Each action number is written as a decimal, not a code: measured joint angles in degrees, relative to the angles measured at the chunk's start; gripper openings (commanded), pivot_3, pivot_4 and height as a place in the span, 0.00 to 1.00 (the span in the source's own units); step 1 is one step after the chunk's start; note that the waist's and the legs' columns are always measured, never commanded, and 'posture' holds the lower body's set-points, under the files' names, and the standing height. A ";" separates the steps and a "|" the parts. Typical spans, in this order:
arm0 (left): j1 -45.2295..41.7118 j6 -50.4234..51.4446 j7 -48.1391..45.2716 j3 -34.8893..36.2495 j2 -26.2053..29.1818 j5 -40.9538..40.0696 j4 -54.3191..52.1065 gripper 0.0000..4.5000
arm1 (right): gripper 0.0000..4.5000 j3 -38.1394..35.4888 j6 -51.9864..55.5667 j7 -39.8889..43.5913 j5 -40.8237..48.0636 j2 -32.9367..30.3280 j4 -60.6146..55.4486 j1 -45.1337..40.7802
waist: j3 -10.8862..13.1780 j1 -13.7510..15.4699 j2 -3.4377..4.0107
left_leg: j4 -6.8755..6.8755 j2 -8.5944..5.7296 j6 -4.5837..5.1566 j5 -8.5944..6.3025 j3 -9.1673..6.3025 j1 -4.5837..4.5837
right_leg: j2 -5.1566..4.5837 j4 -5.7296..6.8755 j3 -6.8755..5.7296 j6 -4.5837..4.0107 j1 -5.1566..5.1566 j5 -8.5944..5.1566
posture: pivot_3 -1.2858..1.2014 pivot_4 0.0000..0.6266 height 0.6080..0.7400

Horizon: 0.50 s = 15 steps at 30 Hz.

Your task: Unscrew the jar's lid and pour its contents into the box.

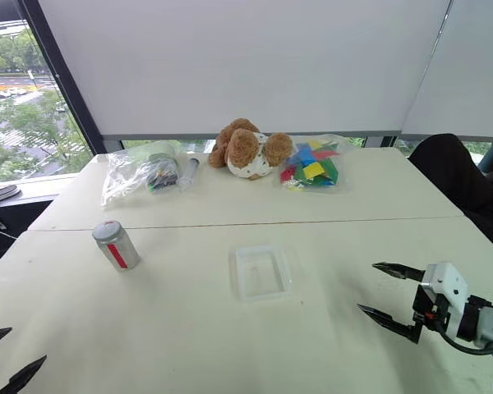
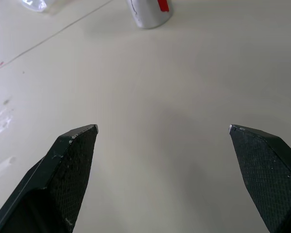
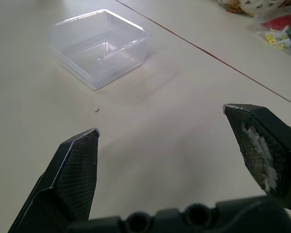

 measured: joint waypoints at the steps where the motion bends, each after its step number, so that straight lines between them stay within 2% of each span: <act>1: 0.00 0.08 0.04 0.00 -0.08 0.00 -0.44 0.99 | 1.00 0.20 -0.05 0.01 -0.01 0.00 0.02 -0.18 | 0.00 -0.02 0.00 | 0.00 0.00 0.02 0.01 0.00 0.00 | 0.01 0.00 0.00 0.00 0.00 0.00 | 0.52 0.24 1.00; 8: 0.16 4.79 2.63 0.37 -2.45 -1.65 -3.77 0.99 | 1.00 3.24 2.70 -1.21 1.39 2.92 -0.03 -5.15 | 0.03 -0.30 -0.04 | 0.00 0.02 0.16 0.10 0.05 0.07 | 0.05 0.06 0.01 -0.02 0.01 0.03 | 0.52 0.24 1.00; 11: -0.28 8.58 6.10 0.95 -7.66 -7.75 -7.47 0.99 | 1.00 5.59 3.85 -2.36 6.93 9.68 -3.88 -11.23 | 0.07 -0.76 -0.05 | 0.02 0.16 0.16 0.09 0.09 0.12 | 0.07 0.09 0.01 -0.04 0.03 0.05 | 0.52 0.24 1.00; 15: -1.62 10.65 15.38 2.46 -16.88 -11.24 -10.35 0.99 | 1.00 8.70 3.63 -2.10 8.68 13.69 -6.69 -16.28 | 0.05 -0.31 -0.10 | 0.05 0.17 0.15 0.09 0.07 0.13 | 0.11 0.10 -0.06 -0.03 0.05 0.07 | 0.52 0.24 1.00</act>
